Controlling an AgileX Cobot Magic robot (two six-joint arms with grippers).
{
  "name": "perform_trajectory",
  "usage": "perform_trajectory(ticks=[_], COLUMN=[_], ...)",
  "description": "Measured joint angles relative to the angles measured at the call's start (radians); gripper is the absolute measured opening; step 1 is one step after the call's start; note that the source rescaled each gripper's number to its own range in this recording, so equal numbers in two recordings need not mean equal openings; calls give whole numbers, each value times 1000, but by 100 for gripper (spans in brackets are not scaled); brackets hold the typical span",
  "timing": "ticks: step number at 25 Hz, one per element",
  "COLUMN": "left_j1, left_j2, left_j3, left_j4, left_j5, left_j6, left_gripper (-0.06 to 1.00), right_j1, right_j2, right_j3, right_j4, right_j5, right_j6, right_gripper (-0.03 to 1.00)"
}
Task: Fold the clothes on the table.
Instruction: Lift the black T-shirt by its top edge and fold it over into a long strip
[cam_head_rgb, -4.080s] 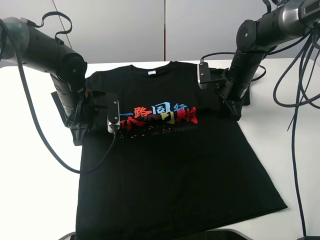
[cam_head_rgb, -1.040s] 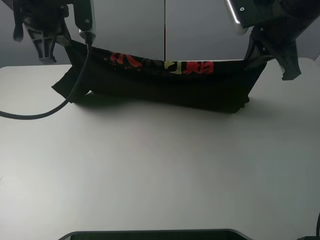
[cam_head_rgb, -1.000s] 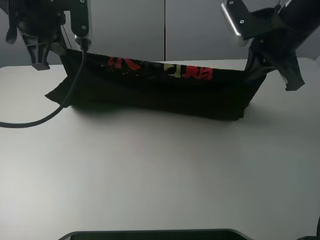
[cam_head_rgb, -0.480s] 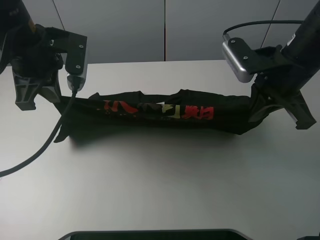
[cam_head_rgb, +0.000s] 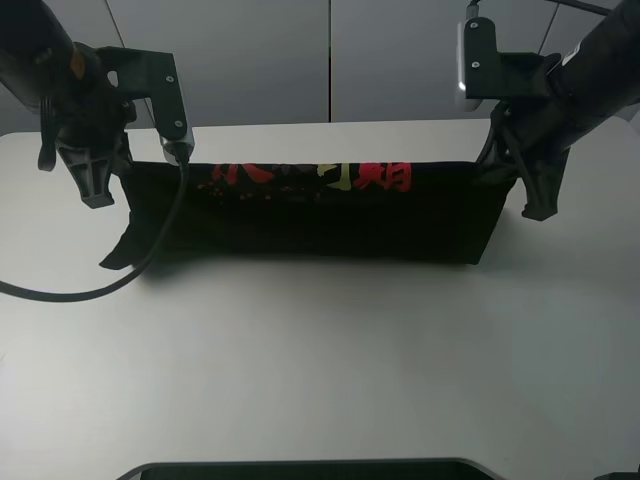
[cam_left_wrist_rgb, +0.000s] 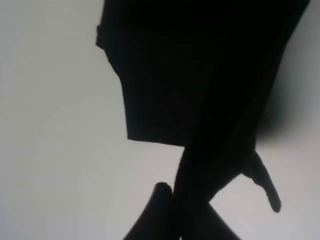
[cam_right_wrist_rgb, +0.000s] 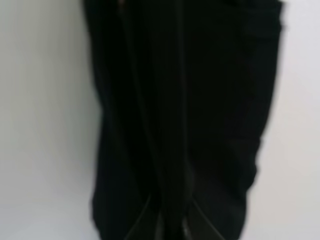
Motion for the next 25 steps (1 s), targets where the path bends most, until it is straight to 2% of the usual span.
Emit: perform_trajectory(ticks=[3, 11, 17, 25], left_j1=[0, 0, 0, 6], left_j2=[25, 150, 241, 328], left_j3=[0, 0, 0, 0], left_j4=[44, 239, 456, 591], left_j5=[-45, -116, -193, -296], left_j6=[-75, -319, -615, -783], left_gripper=[1, 1, 1, 1], right_j1=[0, 0, 0, 0], right_j2=[25, 126, 196, 262], right_j3=[0, 0, 0, 0], right_j4=[-2, -2, -28, -50], right_j5=[-71, -210, -307, -427], right_j6=[38, 94, 182, 265], right_gripper=[0, 0, 0, 0])
